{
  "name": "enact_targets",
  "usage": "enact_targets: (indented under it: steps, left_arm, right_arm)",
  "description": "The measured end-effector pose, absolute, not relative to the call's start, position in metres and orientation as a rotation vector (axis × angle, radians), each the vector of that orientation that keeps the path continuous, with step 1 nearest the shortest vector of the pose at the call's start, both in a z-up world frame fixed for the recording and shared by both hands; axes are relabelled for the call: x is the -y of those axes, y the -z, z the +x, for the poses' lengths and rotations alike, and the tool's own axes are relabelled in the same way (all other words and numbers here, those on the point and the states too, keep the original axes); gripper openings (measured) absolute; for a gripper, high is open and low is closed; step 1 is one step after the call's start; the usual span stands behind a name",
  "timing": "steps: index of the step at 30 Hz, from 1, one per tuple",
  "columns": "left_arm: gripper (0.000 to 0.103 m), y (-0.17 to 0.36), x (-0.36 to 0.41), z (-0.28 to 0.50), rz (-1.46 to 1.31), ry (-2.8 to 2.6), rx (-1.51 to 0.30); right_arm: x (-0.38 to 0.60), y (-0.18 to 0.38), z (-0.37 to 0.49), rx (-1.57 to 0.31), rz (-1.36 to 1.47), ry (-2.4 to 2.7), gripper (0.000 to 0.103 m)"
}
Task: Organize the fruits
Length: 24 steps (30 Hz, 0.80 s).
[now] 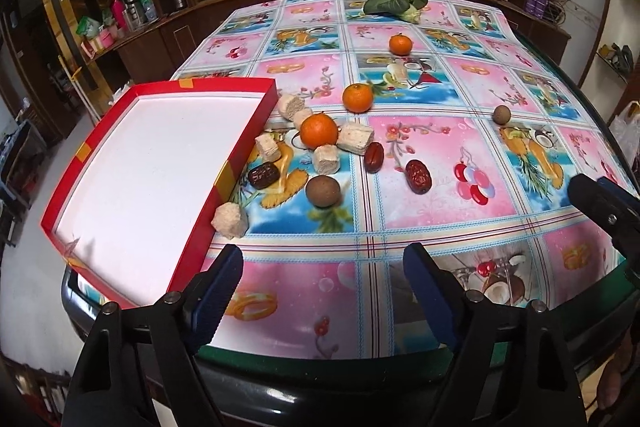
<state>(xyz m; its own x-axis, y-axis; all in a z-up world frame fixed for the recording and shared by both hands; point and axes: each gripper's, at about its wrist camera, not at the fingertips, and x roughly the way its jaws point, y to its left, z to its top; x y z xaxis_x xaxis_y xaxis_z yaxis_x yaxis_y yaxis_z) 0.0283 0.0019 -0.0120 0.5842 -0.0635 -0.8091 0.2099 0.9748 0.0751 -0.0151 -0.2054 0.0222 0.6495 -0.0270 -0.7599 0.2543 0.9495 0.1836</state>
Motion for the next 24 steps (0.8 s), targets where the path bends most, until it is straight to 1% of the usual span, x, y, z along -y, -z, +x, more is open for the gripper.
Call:
enact_targets:
  steps: [3, 4, 6, 8, 9, 10, 13, 21, 24]
  left_arm:
    - [0.081, 0.013, 0.0, 0.029, 0.177, 0.152, -0.928]
    - [0.081, 0.013, 0.001, 0.03, 0.176, 0.153, -0.928]
    - [0.078, 0.014, 0.002, 0.032, 0.177, 0.157, -0.93]
    - [0.073, 0.015, 0.003, 0.034, 0.178, 0.157, -0.935]
    - [0.071, 0.016, 0.003, 0.035, 0.176, 0.162, -0.939]
    - [0.069, 0.016, 0.003, 0.037, 0.176, 0.165, -0.942]
    - [0.063, 0.016, 0.002, 0.041, 0.169, 0.178, -0.946]
    - [0.062, 0.008, 0.0, 0.064, 0.101, 0.262, -0.953]
    - [0.059, 0.005, 0.0, 0.077, 0.087, 0.298, -0.959]
  right_arm:
    - [0.204, -0.019, -0.01, -0.862, 0.292, 0.148, 0.075]
    - [0.203, -0.018, -0.008, -0.866, 0.285, 0.145, 0.072]
    - [0.202, -0.017, -0.004, -0.872, 0.284, 0.133, 0.069]
    - [0.202, -0.015, -0.001, -0.879, 0.287, 0.125, 0.066]
    - [0.202, -0.014, 0.0, -0.882, 0.289, 0.122, 0.062]
    - [0.202, -0.013, 0.002, -0.887, 0.292, 0.116, 0.061]
    - [0.203, -0.009, 0.007, -0.899, 0.29, 0.113, 0.059]
    - [0.219, -0.003, 0.022, -0.92, 0.331, 0.118, 0.058]
    - [0.232, -0.001, 0.03, -0.929, 0.357, 0.117, 0.058]
